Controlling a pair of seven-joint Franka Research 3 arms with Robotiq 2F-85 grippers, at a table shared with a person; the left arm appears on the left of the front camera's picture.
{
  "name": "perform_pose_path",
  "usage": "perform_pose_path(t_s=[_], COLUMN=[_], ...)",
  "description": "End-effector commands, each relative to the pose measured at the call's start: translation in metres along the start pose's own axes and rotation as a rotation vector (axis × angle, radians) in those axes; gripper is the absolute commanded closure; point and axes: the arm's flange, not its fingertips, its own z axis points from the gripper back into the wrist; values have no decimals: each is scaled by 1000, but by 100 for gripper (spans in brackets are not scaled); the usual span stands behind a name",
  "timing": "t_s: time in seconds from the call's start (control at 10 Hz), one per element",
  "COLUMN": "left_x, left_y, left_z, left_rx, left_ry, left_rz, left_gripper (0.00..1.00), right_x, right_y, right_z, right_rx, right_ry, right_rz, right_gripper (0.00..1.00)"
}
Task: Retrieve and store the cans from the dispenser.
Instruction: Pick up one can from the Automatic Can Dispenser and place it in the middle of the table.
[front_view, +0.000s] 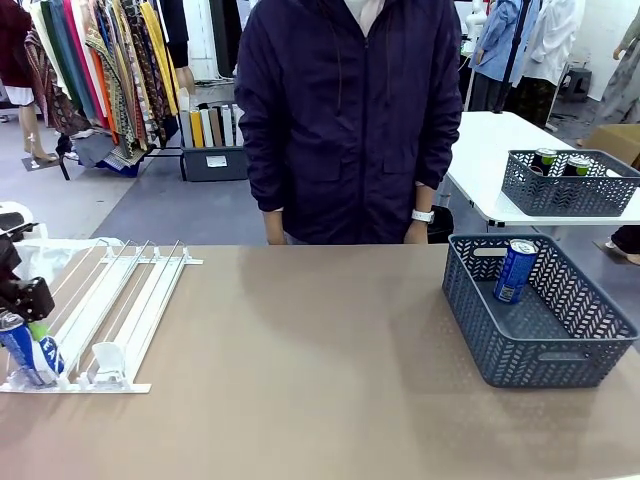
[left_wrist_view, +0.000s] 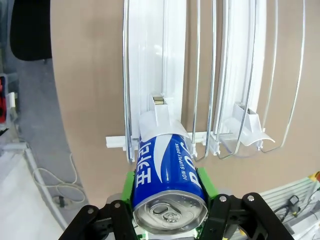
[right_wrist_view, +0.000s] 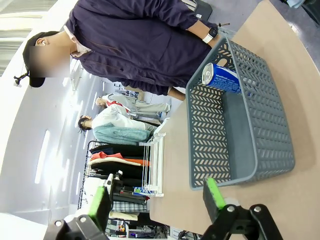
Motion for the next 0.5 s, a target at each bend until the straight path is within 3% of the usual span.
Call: perform_pose_path(t_s=[0.0,0.2,0.4], left_x=[-8,-28,-48], left_y=[-8,-22,-32], left_z=[29,94,151], left_rx=[-19,14,45], left_ry=[-60,-79,-173], left_rz=[2,10,29], left_gripper=[100,100,100], right_x=[3,3,3], right_y=[2,2,2], right_z=[-1,-1,-1], right_rx=[23,23,23], right_ry=[-20,-20,-20], right_rz=[24,24,24], right_gripper=[0,0,0])
